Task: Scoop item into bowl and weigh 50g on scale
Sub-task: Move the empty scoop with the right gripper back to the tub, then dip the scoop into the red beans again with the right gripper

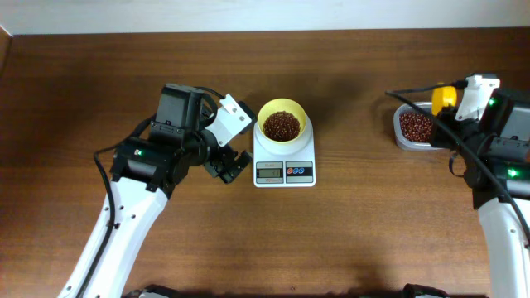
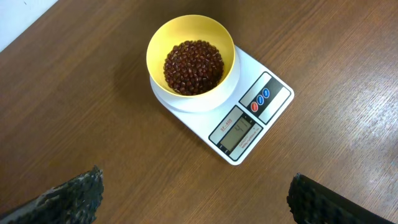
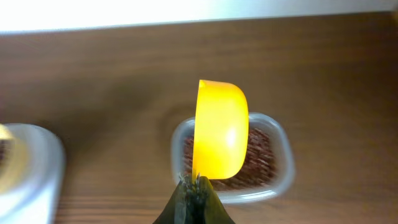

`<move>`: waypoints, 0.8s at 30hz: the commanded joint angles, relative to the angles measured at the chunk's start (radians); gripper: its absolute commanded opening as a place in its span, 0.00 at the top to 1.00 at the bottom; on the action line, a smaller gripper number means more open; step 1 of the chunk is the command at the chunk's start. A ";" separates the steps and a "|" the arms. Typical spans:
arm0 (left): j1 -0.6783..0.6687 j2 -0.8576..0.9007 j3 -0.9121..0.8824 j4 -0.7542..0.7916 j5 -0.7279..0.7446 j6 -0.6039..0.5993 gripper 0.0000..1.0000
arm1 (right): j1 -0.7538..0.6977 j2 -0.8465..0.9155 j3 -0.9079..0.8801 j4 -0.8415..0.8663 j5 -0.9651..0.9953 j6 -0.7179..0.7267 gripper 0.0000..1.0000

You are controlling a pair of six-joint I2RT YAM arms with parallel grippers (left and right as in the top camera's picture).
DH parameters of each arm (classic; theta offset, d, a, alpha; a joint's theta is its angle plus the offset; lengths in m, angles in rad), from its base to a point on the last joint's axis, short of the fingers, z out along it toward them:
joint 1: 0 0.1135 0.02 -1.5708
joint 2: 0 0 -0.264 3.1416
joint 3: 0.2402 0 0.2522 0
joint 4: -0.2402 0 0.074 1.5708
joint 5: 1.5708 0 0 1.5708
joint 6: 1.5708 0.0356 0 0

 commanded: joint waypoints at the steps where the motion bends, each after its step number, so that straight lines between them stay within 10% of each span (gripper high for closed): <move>1: 0.007 -0.011 0.016 0.000 0.000 0.016 0.01 | -0.005 0.057 0.011 -0.008 0.174 -0.065 0.96; 9: 0.007 -0.011 0.016 0.000 0.001 0.016 0.01 | -0.004 0.425 0.011 0.019 0.189 -0.064 0.96; 24: 0.007 -0.011 0.016 0.000 0.001 0.016 0.01 | -0.190 0.457 0.006 0.008 -0.367 0.121 0.96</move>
